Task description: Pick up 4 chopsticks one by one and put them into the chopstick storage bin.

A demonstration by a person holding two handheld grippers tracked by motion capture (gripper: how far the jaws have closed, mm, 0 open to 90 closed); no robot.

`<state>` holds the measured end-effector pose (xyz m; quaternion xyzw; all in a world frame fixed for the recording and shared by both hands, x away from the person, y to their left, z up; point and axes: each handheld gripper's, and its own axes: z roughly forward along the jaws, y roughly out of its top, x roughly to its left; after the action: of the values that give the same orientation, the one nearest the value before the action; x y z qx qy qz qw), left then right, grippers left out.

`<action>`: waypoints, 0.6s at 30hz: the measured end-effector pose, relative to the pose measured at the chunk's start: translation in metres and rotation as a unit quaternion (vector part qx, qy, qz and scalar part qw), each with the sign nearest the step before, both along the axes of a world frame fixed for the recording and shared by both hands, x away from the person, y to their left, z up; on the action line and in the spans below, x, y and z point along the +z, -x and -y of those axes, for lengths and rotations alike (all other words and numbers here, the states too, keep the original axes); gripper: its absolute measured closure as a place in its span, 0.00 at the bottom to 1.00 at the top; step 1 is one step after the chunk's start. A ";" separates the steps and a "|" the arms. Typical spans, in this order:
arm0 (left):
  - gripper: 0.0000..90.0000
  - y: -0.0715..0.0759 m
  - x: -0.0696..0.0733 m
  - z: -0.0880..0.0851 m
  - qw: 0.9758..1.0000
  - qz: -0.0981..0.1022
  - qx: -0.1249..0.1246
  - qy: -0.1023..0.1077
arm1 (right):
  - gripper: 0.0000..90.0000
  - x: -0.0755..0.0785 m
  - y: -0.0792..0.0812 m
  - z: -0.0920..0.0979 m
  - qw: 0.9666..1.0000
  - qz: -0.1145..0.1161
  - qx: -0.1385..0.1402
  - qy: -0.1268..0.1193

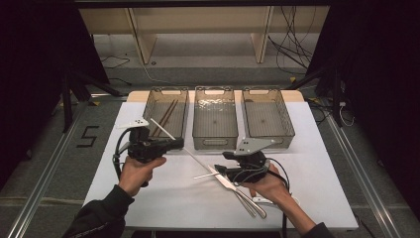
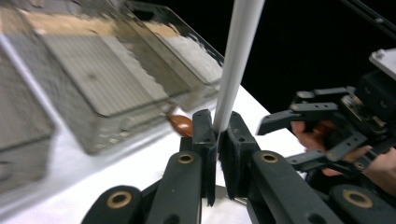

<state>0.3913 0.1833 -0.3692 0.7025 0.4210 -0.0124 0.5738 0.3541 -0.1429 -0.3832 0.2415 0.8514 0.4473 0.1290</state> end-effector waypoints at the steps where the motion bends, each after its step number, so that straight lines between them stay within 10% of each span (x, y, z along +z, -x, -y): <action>1: 0.94 -0.002 0.001 -0.004 1.000 0.000 0.005 -0.001 | 0.51 0.000 0.000 0.003 1.000 -0.001 -0.008 0.001; 18: 0.94 -0.038 0.026 -0.054 0.998 -0.007 0.066 -0.013 | 0.37 -0.004 0.007 0.042 0.997 -0.024 -0.068 -0.016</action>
<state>0.4291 0.2371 -0.3436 0.6805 0.4702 0.0256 0.5614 0.3472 -0.1850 -0.3875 0.3113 0.8288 0.4451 0.1344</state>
